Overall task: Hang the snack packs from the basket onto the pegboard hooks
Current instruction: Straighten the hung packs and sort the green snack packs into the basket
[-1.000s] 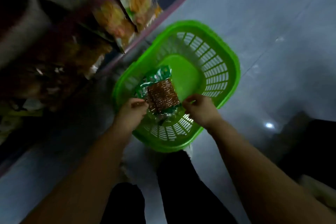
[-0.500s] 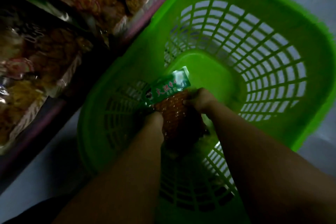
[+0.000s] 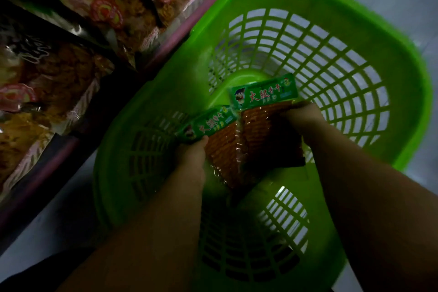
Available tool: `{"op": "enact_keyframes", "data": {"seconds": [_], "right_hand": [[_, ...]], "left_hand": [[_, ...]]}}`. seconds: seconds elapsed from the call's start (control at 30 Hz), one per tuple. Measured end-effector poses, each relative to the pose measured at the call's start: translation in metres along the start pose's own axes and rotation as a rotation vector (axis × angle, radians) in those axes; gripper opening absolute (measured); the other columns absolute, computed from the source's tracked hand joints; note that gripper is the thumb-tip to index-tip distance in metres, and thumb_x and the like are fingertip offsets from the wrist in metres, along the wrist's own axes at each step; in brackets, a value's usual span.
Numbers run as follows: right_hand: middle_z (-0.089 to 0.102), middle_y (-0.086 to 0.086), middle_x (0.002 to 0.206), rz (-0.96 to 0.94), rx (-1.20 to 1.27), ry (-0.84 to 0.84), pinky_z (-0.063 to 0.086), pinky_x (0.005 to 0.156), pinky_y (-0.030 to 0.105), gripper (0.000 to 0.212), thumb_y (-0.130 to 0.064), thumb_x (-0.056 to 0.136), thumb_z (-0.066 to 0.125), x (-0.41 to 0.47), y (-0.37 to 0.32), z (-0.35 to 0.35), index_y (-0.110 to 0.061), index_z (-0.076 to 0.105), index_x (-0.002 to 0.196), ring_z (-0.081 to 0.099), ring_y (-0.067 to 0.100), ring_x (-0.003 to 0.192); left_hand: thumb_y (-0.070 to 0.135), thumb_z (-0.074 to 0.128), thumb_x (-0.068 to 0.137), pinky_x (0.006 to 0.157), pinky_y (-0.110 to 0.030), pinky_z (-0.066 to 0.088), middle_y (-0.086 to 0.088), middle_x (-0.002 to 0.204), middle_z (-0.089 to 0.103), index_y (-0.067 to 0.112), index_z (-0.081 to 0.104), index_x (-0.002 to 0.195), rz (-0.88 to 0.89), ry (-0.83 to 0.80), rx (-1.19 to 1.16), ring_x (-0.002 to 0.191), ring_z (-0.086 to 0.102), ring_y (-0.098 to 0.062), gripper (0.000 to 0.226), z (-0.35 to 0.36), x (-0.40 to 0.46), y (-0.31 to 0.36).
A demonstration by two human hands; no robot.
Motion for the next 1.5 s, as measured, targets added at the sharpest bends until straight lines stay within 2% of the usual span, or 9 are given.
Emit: {"op": "enact_keyframes", "data": {"seconds": [0.2, 0.33, 0.43, 0.7, 0.83, 1.03, 1.23, 1.33, 1.5], "right_hand": [[0.069, 0.017, 0.103, -0.076, 0.283, -0.065, 0.056, 0.085, 0.046, 0.044, -0.03, 0.075, 0.078, -0.018, -0.022, -0.005, -0.002, 0.063, 0.105, 0.068, 0.031, 0.091], [0.071, 0.01, 0.095, -0.267, 0.232, -0.136, 0.058, 0.061, 0.026, 0.028, -0.014, 0.083, 0.07, -0.034, -0.043, -0.005, -0.007, 0.064, 0.109, 0.067, 0.015, 0.071], [0.073, 0.008, 0.094, -0.385, 0.174, -0.084, 0.058, 0.077, 0.034, 0.026, -0.026, 0.081, 0.072, -0.069, -0.063, -0.01, -0.01, 0.071, 0.101, 0.07, 0.019, 0.082], [0.072, -0.015, 0.07, -0.465, 0.436, -0.179, 0.05, 0.065, 0.012, 0.011, -0.017, 0.087, 0.067, -0.254, -0.145, -0.11, -0.016, 0.071, 0.077, 0.066, -0.004, 0.066], [0.073, -0.012, 0.07, -0.557, 0.391, -0.292, 0.048, 0.063, 0.02, 0.014, -0.025, 0.085, 0.067, -0.38, -0.218, -0.183, -0.019, 0.073, 0.074, 0.065, 0.001, 0.063], [0.068, -0.02, 0.06, -0.868, 0.386, -0.488, 0.042, 0.053, 0.006, 0.029, -0.009, 0.083, 0.067, -0.554, -0.335, -0.263, -0.029, 0.075, 0.063, 0.058, -0.01, 0.055], [0.074, -0.015, 0.074, -1.119, 0.425, -0.685, 0.049, 0.062, 0.012, 0.005, -0.027, 0.072, 0.076, -0.69, -0.425, -0.267, -0.032, 0.077, 0.074, 0.067, -0.002, 0.07], [0.075, -0.012, 0.078, -1.242, 0.482, -0.706, 0.053, 0.067, 0.018, 0.006, -0.032, 0.072, 0.075, -0.756, -0.459, -0.257, -0.03, 0.078, 0.076, 0.069, 0.003, 0.075], [0.075, -0.014, 0.075, -1.494, 0.533, -0.683, 0.052, 0.064, 0.017, 0.001, -0.033, 0.073, 0.076, -0.857, -0.493, -0.239, -0.032, 0.077, 0.072, 0.068, 0.001, 0.072]], "left_hand": [[0.025, 0.064, 0.088, 0.074, -0.036, 0.053, -0.01, 0.111, 0.063, 0.014, 0.047, 0.126, 0.241, -0.042, -0.183, 0.093, 0.064, -0.025, 0.043, 0.018, -0.016, 0.021], [0.023, 0.057, 0.092, 0.071, -0.032, 0.049, -0.006, 0.087, 0.057, 0.017, 0.049, 0.09, 0.528, 0.028, -0.135, 0.075, 0.056, -0.017, 0.01, 0.017, -0.036, 0.032], [0.017, 0.056, 0.092, 0.064, -0.007, 0.042, 0.007, 0.08, 0.055, 0.021, 0.048, 0.081, 0.74, 0.099, -0.156, 0.068, 0.053, 0.003, 0.014, 0.002, -0.072, 0.043], [0.025, 0.058, 0.086, 0.104, -0.05, 0.041, 0.004, 0.118, 0.062, 0.052, 0.063, 0.09, 0.765, 0.11, -0.358, 0.117, 0.057, -0.022, 0.028, -0.098, -0.278, 0.105], [0.031, 0.061, 0.085, 0.096, -0.057, 0.046, -0.004, 0.098, 0.068, 0.029, 0.068, 0.081, 0.794, 0.185, -0.326, 0.103, 0.063, -0.029, 0.009, -0.15, -0.42, 0.152], [0.026, 0.066, 0.086, 0.076, -0.039, 0.055, 0.01, 0.075, 0.073, 0.036, 0.073, 0.073, 0.979, 0.303, -0.4, 0.079, 0.07, -0.014, 0.019, -0.243, -0.611, 0.227], [0.028, 0.061, 0.089, 0.064, -0.016, 0.054, 0.031, 0.081, 0.069, 0.06, 0.066, 0.078, 1.303, 0.371, -0.472, 0.081, 0.066, 0.009, 0.035, -0.34, -0.749, 0.264], [0.033, 0.063, 0.083, 0.076, -0.039, 0.057, 0.013, 0.081, 0.073, 0.039, 0.072, 0.081, 1.445, 0.455, -0.548, 0.087, 0.07, -0.014, 0.012, -0.388, -0.8, 0.274], [0.018, 0.06, 0.084, 0.072, -0.031, 0.056, 0.007, 0.082, 0.074, 0.018, 0.069, 0.085, 1.723, 0.359, -0.699, 0.081, 0.069, -0.012, 0.009, -0.458, -0.879, 0.289]]}}
Point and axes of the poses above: each hand's wrist, its own x-axis towards the middle knuckle, its own z-axis out of the palm, y = z × x, the point moved 1 cm from there along x, towards the middle knuckle
